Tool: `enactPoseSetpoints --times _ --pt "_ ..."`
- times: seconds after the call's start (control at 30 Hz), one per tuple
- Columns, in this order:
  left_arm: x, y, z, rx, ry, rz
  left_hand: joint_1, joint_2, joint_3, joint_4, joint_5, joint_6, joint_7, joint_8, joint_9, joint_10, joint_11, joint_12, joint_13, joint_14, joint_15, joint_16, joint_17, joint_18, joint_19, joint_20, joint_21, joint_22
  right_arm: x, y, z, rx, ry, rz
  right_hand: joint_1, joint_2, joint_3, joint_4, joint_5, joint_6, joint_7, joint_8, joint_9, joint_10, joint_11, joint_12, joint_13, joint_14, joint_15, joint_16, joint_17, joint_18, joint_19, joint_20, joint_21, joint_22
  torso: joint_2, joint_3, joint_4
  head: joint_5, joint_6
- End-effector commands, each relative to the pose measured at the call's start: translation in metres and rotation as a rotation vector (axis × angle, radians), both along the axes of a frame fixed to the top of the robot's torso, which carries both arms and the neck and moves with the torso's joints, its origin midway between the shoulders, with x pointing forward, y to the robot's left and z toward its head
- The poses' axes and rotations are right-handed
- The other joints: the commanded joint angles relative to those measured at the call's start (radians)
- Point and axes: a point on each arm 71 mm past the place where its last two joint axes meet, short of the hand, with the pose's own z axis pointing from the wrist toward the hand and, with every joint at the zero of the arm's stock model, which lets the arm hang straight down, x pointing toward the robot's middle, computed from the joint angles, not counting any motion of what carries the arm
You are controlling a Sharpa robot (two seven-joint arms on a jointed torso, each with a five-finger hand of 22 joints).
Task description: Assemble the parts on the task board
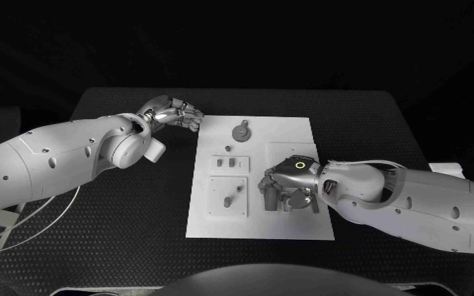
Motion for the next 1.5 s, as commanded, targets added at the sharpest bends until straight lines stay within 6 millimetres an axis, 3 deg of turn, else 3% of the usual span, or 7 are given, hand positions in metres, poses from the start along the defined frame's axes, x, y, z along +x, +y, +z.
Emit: enactPoseSetpoints --times 0.03,0.13,0.37,0.43,0.53,0.8,1.5 --pt "0.000 -0.002 0.000 -0.009 0.002 -0.016 -0.003 0.001 0.000 0.006 0.001 -0.005 0.004 -0.002 -0.002 -0.002 0.003 0.005 -0.001 -0.004 0.005 0.000 -0.001 0.019 -0.006 0.002 -0.001 0.002 -0.003 0.001 -0.004 -0.016 0.001 0.020 0.003 0.009 0.009 0.000 0.001 0.013 0.000 0.006 -0.002 -0.007 0.000 0.010 -0.006 -0.009 0.003 0.009 -0.005 -0.010 0.004 -0.001 0.005 0.015 0.000 -0.0004 -0.0002 0.000 0.000" --pt "0.000 -0.002 0.000 -0.009 0.003 -0.016 -0.003 0.001 0.000 0.006 0.001 -0.005 0.004 -0.002 -0.002 -0.002 0.003 0.005 -0.002 -0.004 0.005 0.000 -0.001 0.019 -0.007 0.002 -0.001 0.002 -0.003 0.002 -0.003 -0.006 -0.004 0.025 0.005 0.015 0.011 0.000 0.001 0.030 0.008 0.009 -0.004 -0.011 0.001 0.024 -0.015 -0.012 0.004 0.022 -0.014 -0.010 0.005 -0.002 0.011 0.016 0.000 -0.0006 0.0001 0.000 -0.001" --pt "0.000 -0.002 0.000 -0.008 0.006 -0.016 -0.004 0.000 0.000 0.007 0.001 -0.006 0.005 -0.003 -0.002 -0.003 0.003 0.005 -0.002 -0.005 0.005 0.000 -0.001 0.019 -0.007 0.002 -0.001 0.002 -0.004 0.003 -0.002 0.023 0.003 0.034 -0.009 0.049 0.005 0.000 0.001 0.160 0.055 0.050 -0.006 -0.011 -0.003 0.059 -0.046 -0.004 0.000 0.059 -0.044 -0.010 0.019 -0.011 0.033 0.016 0.000 -0.0006 0.0002 0.000 -0.002" --pt "0.000 -0.002 0.000 -0.007 0.007 -0.016 -0.005 0.000 -0.001 0.007 0.001 -0.008 0.005 -0.004 -0.003 -0.005 0.004 0.004 -0.003 -0.005 0.005 0.000 -0.001 0.019 -0.007 0.002 -0.001 0.002 -0.004 0.002 -0.002 0.032 0.004 0.034 -0.024 0.056 0.002 0.001 0.001 0.193 0.062 0.056 -0.009 -0.007 -0.005 0.065 -0.056 -0.001 -0.002 0.065 -0.052 -0.010 0.024 -0.012 0.037 0.015 0.000 -0.0005 0.0002 0.000 -0.003" --pt "0.000 -0.001 0.000 -0.007 0.007 -0.015 -0.005 0.000 -0.001 0.007 0.001 -0.008 0.006 -0.004 -0.003 -0.005 0.004 0.004 -0.003 -0.005 0.005 0.000 -0.002 0.019 -0.007 0.002 -0.001 0.002 -0.004 0.002 0.000 0.051 0.006 0.034 -0.042 0.071 0.003 0.002 0.001 0.234 0.059 0.060 -0.015 -0.001 -0.009 0.074 -0.073 0.004 -0.005 0.075 -0.067 -0.010 0.032 -0.016 0.043 0.013 0.000 -0.0007 0.0000 0.001 -0.004" --pt "-0.001 -0.001 0.000 -0.007 0.009 -0.015 -0.004 -0.001 -0.001 0.007 0.001 -0.010 0.006 -0.004 -0.003 -0.006 0.005 0.003 -0.004 -0.006 0.005 0.000 -0.002 0.019 -0.008 0.002 -0.001 0.002 -0.004 0.002 0.002 0.083 0.002 0.029 -0.066 0.098 0.005 0.003 0.002 0.262 0.055 0.058 -0.023 0.012 -0.014 0.084 -0.092 0.014 -0.010 0.087 -0.082 -0.010 0.045 -0.022 0.050 0.011 0.000 -0.0006 0.0001 0.002 -0.002" --pt "-0.001 -0.002 -0.002 -0.006 0.016 -0.018 -0.004 -0.003 -0.002 0.006 0.001 -0.014 0.008 -0.006 -0.004 -0.011 0.006 0.002 -0.007 -0.007 0.005 0.000 -0.002 0.019 -0.009 0.003 -0.001 0.002 0.012 0.002 0.024 0.103 0.011 0.012 -0.063 0.104 0.009 0.001 0.002 0.273 0.053 0.055 -0.027 0.018 -0.019 0.088 -0.103 0.019 -0.014 0.092 -0.091 -0.010 0.051 -0.028 0.053 0.011 0.000 -0.0009 -0.0003 0.006 0.004"
